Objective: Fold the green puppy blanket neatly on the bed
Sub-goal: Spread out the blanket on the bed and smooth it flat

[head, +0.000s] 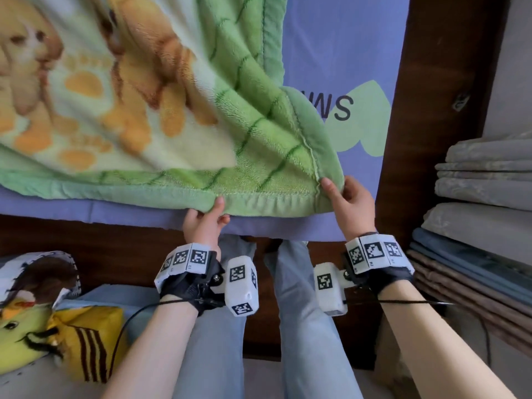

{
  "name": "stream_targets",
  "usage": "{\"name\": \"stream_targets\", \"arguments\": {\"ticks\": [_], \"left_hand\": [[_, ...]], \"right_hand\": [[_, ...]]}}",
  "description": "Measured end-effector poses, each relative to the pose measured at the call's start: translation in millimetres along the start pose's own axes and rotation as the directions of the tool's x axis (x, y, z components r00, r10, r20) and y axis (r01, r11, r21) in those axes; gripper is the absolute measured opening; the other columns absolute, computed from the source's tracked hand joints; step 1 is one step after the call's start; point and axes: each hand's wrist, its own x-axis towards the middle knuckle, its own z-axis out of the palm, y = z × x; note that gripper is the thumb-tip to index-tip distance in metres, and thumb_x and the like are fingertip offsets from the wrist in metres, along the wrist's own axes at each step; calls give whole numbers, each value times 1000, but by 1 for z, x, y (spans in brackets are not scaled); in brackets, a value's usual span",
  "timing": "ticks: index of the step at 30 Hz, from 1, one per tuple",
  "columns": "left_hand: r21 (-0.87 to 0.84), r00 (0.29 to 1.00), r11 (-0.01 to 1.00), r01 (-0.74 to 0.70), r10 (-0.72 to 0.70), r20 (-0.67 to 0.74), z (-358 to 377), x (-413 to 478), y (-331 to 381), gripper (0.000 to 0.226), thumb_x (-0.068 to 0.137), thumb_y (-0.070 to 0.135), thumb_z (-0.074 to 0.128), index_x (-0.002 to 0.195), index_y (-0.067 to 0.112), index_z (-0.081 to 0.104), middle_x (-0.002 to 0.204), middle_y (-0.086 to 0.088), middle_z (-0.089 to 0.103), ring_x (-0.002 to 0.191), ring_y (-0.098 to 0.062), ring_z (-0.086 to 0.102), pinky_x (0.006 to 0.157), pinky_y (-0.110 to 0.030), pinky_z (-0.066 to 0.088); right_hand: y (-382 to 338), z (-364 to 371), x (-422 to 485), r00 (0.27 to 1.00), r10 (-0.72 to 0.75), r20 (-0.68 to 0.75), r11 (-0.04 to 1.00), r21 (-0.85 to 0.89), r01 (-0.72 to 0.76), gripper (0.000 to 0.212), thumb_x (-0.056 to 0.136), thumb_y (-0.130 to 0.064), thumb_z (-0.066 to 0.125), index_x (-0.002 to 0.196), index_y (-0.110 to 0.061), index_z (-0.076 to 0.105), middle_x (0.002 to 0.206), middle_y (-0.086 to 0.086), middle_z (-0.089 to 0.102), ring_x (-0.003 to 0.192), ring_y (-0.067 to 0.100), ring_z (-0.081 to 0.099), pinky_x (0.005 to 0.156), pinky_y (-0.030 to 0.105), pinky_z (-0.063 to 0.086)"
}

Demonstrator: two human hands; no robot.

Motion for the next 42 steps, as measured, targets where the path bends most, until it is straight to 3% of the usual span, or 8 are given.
{"name": "stream_targets", "arguments": {"ticks": [6, 11, 18, 21, 25, 29, 33, 42], "left_hand": [[108, 996, 994, 7, -17, 88, 36, -42, -30, 37, 79, 12, 75, 70, 12, 39, 65, -8, 55, 43, -7, 57, 52, -20, 54], [223, 992, 974, 23, -50, 116, 39, -60, -54, 38, 79, 15, 75, 71, 13, 38, 66, -6, 56, 45, -6, 59, 53, -20, 55], [395, 985, 913, 103, -149, 86, 36, -49, -52, 27, 87, 20, 66, 88, 8, 42, 89, -15, 57, 65, -19, 63, 51, -25, 58], [489, 964, 856, 168, -247, 102, 34, -44, -46, 38, 89, 32, 61, 107, 3, 46, 99, -18, 62, 70, -21, 63, 60, -34, 58], [603, 938, 777, 180, -319, 132, 23, -40, -41, 43, 89, 49, 55, 85, 7, 58, 84, -12, 71, 65, -22, 62, 67, -37, 55], [600, 988, 800, -5, -87, 125, 10, -36, -41, 46, 92, 40, 55, 58, 8, 53, 50, -1, 67, 45, -13, 57, 52, -26, 51], [568, 984, 810, -146, 59, 168, -3, -30, -37, 43, 95, 31, 52, 60, 7, 60, 47, 1, 65, 38, -6, 54, 44, -18, 48], [466, 982, 865, -186, 142, 129, -52, 11, -11, 43, 95, 33, 50, 59, 11, 57, 45, 3, 58, 40, -11, 48, 44, -23, 42]], "right_hand": [[27, -54, 9, 998, 48, -37, 998, 47, -46, 28, 89, -35, 64, 71, -16, 55, 60, -1, 53, 58, 14, 49, 61, 39, 49], [61, -80, 2, 995, 97, -1, 995, 33, -97, 35, 88, -37, 64, 78, -4, 57, 63, 6, 51, 57, 15, 51, 56, 36, 56], [78, -62, 11, 992, 123, -3, 971, -205, -120, 30, 85, -39, 66, 82, -9, 62, 70, 4, 60, 71, 22, 57, 58, 30, 38], [76, -57, 17, 989, 143, -26, 961, -236, -146, 32, 84, -35, 68, 104, -12, 62, 91, 3, 63, 87, 20, 59, 74, 30, 44], [73, -60, 15, 992, 72, -102, 949, -300, -100, 36, 80, -26, 71, 107, -9, 54, 95, 8, 56, 87, 21, 53, 70, 25, 34], [67, -57, 9, 995, 84, -59, 976, -198, -94, 16, 83, -22, 67, 92, -13, 57, 69, -7, 52, 67, 12, 52, 59, 17, 31], [55, -41, 5, 996, 83, -14, 985, -153, -85, 10, 87, -24, 63, 90, -16, 59, 68, -7, 58, 65, 7, 56, 57, 6, 38], [11, 36, -11, 993, 17, 117, 986, -165, 2, 15, 94, -27, 55, 89, -13, 59, 73, 9, 68, 67, 25, 61, 65, 37, 49]]}}
